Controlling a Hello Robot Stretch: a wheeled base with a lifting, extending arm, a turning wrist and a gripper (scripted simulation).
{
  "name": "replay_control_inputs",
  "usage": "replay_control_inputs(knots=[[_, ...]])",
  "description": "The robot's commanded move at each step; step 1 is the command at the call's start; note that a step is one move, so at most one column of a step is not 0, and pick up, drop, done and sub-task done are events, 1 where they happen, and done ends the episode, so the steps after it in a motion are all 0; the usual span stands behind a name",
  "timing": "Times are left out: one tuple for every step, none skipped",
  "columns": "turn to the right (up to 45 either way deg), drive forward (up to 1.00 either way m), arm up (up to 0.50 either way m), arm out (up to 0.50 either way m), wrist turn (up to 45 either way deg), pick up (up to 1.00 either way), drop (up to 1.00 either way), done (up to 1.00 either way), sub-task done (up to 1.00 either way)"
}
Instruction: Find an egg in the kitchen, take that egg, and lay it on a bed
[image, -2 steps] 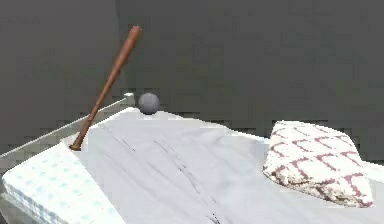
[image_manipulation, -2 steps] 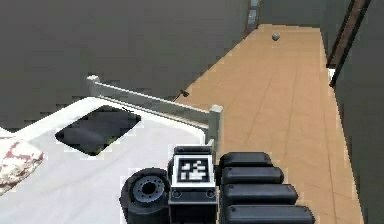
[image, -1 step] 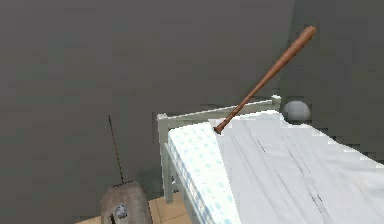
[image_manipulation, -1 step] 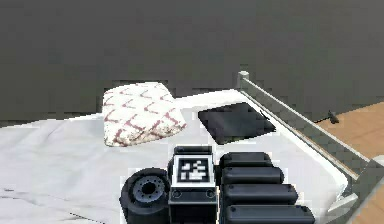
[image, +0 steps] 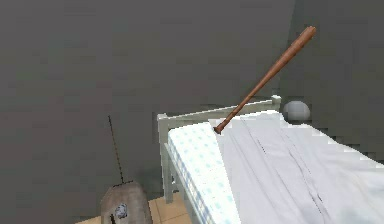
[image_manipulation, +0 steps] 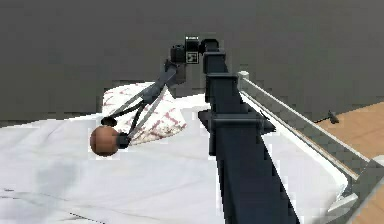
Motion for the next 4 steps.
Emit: replay_control_inputs(knots=[[0.0,0.00,0.00,0.00,39.0,0.00,0.00,0.00,0.00],[0.0,0.00,-0.02,0.00,0.0,0.00,0.00,0.00,0.00],[0.0,0.00,-0.32,0.00,0.0,0.00,0.00,0.00,0.00],[0.0,0.00,0.00,0.00,0.0,0.00,1.00,0.00,0.00]])
